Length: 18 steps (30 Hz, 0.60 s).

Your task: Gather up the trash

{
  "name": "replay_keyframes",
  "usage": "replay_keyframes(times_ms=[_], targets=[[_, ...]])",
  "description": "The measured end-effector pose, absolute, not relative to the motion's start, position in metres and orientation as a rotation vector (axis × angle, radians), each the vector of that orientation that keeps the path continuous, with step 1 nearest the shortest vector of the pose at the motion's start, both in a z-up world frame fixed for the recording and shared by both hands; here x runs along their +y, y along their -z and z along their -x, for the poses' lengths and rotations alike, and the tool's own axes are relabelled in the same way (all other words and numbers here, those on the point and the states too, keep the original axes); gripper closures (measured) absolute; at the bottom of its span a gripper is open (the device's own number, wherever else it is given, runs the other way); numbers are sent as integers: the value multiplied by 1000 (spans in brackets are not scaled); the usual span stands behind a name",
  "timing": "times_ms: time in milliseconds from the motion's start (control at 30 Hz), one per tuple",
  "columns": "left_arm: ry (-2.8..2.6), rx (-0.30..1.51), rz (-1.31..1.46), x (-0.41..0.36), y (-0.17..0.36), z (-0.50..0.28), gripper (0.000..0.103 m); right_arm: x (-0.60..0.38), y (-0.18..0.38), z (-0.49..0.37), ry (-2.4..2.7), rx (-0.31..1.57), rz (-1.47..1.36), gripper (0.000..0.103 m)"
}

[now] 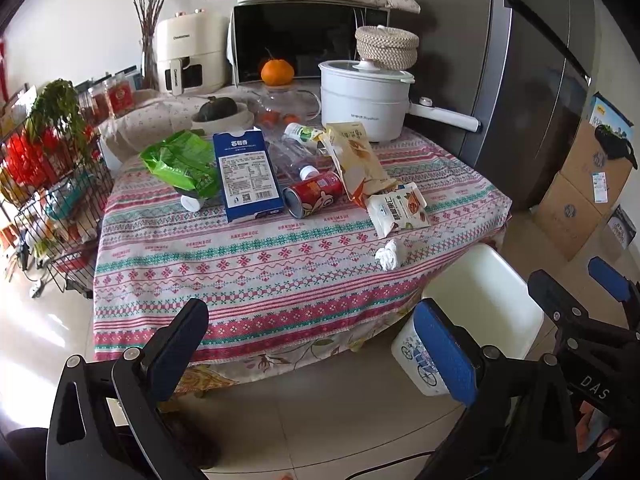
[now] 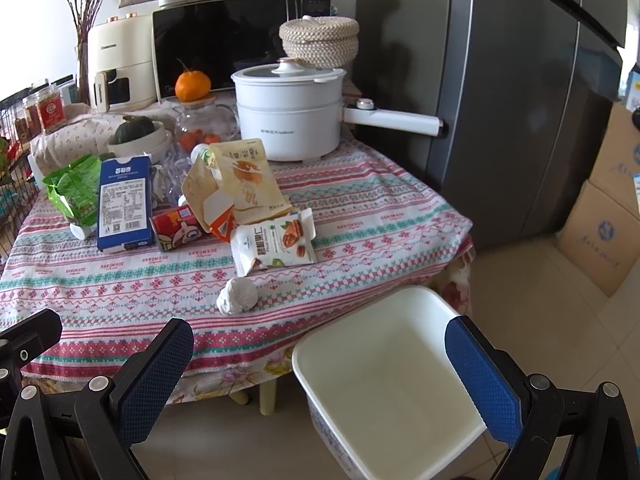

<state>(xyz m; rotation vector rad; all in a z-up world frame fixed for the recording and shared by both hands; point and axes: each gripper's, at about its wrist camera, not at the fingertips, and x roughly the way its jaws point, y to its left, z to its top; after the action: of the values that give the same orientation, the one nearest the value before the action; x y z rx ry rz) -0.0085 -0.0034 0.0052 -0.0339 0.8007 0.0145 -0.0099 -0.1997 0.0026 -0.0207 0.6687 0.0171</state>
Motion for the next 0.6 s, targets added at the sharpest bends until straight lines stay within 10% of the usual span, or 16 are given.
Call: replay_keyframes(times_ms=[600], targets=[[-14, 800, 32, -2, -4, 9, 0, -200, -1, 11, -16, 673, 21, 0]])
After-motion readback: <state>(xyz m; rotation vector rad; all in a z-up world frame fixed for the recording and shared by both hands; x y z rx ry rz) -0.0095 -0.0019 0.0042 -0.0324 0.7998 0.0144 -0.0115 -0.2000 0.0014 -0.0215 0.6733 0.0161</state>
